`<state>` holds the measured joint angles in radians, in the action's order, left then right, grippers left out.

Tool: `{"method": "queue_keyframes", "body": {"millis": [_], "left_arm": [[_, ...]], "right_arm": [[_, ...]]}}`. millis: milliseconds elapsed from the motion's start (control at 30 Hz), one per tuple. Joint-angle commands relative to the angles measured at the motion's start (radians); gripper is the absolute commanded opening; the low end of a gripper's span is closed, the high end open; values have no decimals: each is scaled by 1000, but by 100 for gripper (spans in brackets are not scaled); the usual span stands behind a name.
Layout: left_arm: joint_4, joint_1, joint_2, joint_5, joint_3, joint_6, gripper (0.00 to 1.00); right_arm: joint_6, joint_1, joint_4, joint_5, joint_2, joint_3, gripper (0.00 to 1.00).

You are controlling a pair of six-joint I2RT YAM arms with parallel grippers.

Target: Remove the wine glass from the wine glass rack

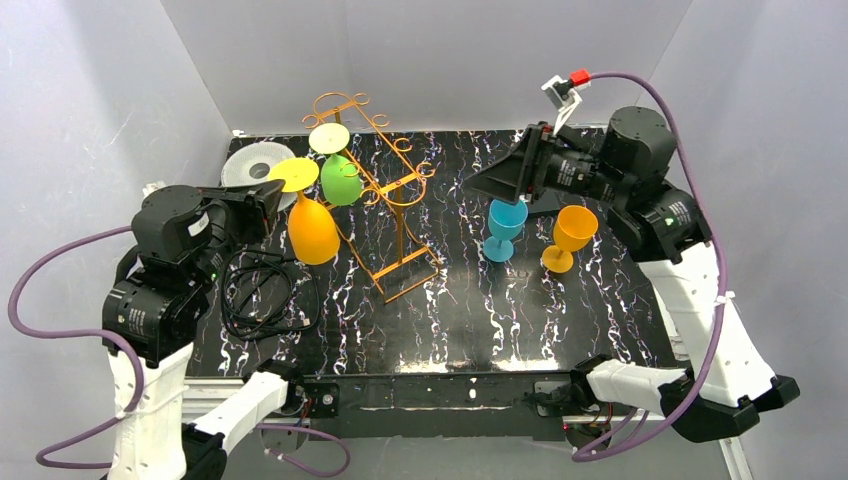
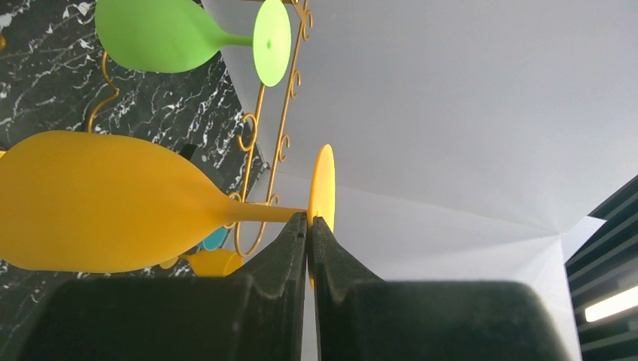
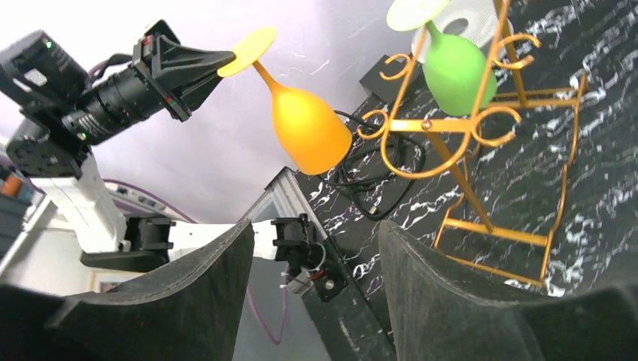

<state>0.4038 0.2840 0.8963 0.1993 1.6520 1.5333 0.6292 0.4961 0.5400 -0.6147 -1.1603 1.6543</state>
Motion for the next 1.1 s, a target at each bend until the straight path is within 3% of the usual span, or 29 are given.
{"method": "queue_keyframes", "body": {"millis": [0,200,567,1067], "left_arm": [[37,-5,-5,22,54,96,0],[54,-5,5,-15,76,180,0],[77,-5,30,-101,128,325,0],[95,-5,85,-264,212,392,0]], "right_arm": [[-128,99,-207,104,-20,-22,69],[-213,198,-416,108,-62,-66,69],[-219,248,-591,-36,-234,15,68],[-135,339,-665,-161,-458,226,67]]}}
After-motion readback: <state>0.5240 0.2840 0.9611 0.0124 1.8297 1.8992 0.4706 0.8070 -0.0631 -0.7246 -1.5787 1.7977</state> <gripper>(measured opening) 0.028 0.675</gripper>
